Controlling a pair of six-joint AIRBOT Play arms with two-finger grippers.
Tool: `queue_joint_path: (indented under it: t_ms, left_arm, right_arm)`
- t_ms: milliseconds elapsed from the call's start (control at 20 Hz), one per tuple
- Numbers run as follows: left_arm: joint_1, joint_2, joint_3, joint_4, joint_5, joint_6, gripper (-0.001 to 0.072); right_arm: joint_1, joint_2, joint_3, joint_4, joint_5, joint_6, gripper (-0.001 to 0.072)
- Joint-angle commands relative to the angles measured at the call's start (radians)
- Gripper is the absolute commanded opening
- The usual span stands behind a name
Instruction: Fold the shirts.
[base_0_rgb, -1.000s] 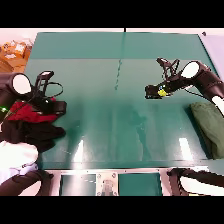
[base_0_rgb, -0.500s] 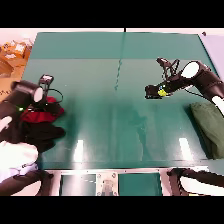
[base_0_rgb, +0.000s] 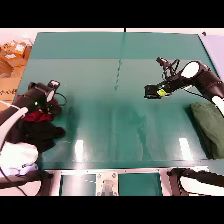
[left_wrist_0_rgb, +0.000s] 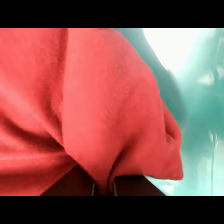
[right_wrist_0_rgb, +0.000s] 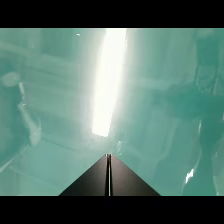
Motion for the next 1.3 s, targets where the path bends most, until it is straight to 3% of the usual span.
queue_joint_path:
  t_ms: [0,150,300,600,650,700,750,900,1050,1150,1250]
  left_arm:
    - [-0.028,-0.007,0.171,-0.049,-0.173,0.082,0.0019]
    - [-0.157,0.040,0.406,-0.090,-0.285,0.114,0.0019]
    - [-0.324,0.085,0.584,-0.164,-0.276,0.120,0.0019]
    - [-0.539,0.055,0.564,-0.492,-0.027,0.124,0.0035]
    - [-0.541,0.035,0.537,-0.551,-0.009,0.124,0.0358]
    - [-0.536,0.007,0.519,-0.584,-0.021,0.124,0.0664]
    - [-0.528,-0.017,0.515,-0.588,-0.062,0.129,0.0696]
    - [-0.431,-0.037,0.514,-0.570,-0.228,0.214,0.0696]
    - [-0.267,-0.033,0.498,-0.613,-0.339,0.220,0.0696]
    - [-0.194,-0.033,0.427,-0.753,-0.291,0.248,0.0696]
    - [-0.177,-0.035,0.319,-0.859,-0.127,0.278,0.0696]
  right_arm:
    - [0.000,0.000,0.002,0.023,0.002,0.000,0.0016]
    - [-0.031,0.023,0.003,0.023,0.023,0.008,0.0015]
    - [-0.089,0.100,0.003,0.023,0.023,0.008,0.0014]
    - [-0.217,0.261,0.000,0.011,0.089,0.054,0.0017]
    - [-0.227,0.262,-0.004,0.011,0.112,0.064,0.0076]
    - [-0.232,0.262,-0.016,0.011,0.132,0.081,0.0226]
    - [-0.233,0.262,-0.031,0.010,0.144,0.080,0.0300]
    - [-0.249,0.262,-0.087,-0.033,0.156,0.080,0.0289]
    - [-0.312,0.261,-0.194,-0.063,0.123,0.080,0.0287]
    - [-0.346,0.258,-0.280,-0.040,0.040,0.077,0.0421]
    - [-0.354,0.244,-0.335,-0.014,-0.024,0.068,0.0421]
